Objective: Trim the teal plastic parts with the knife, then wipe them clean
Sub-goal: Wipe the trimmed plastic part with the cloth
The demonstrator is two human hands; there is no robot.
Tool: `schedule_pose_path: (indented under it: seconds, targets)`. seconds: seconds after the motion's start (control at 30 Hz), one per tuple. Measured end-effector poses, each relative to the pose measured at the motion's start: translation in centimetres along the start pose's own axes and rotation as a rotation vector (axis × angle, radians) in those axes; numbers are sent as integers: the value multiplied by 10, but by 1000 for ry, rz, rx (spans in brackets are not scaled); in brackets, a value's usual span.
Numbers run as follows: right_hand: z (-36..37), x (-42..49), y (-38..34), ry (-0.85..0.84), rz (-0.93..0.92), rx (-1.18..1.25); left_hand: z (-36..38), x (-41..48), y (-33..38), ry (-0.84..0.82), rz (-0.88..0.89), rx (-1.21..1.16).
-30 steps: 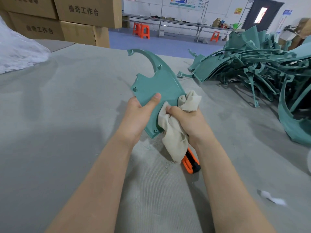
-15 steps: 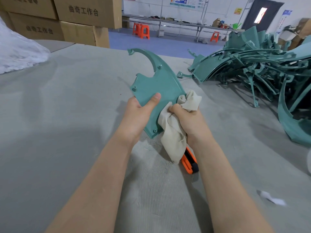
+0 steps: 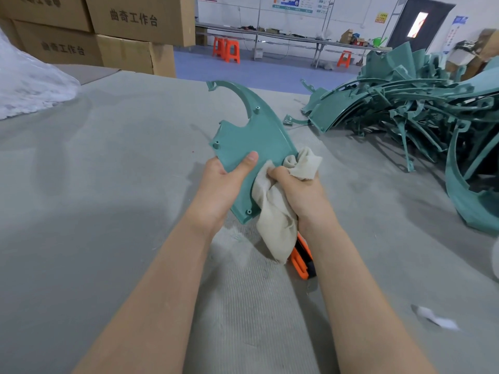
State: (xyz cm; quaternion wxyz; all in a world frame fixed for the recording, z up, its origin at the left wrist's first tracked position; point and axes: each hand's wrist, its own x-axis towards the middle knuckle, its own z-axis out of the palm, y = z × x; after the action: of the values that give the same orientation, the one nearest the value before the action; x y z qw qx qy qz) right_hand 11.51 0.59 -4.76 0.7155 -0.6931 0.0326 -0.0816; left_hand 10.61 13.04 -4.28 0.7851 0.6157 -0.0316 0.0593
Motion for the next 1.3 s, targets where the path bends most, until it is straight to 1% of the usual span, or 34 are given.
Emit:
schedule_pose_path:
  seconds: [0.1,0.33,0.5,0.7,1.03,1.13,1.17,1.23,1.3]
  targets:
    - [2,-2,-1,36,4,-12,1,0,-1,-3,4,30]
    - [-2,-2,-3,-11,3,1,0,1,-2,-1,-8,-6]
    - [0,-3,-3,17,-13,-12,2,0,-2,6,18,25]
    - [-4,0,-4,-25,-4,-32,-1,1,0,11,-10,-17]
    - [0,0,-1,43,-31,-46,0,1,0,-1,51,32]
    - [0,-1,-1,-44,-69,42,1,1,-1,-4,93,106]
    - [0,-1,-1,-42,-56,51,1,1,-1,-2,92,115]
    - [-3,0,-1,22,-5,-2,2,1,-1,-7,56,67]
    - [-3,0,-1,22,24,-40,0,1,-2,-3,40,56]
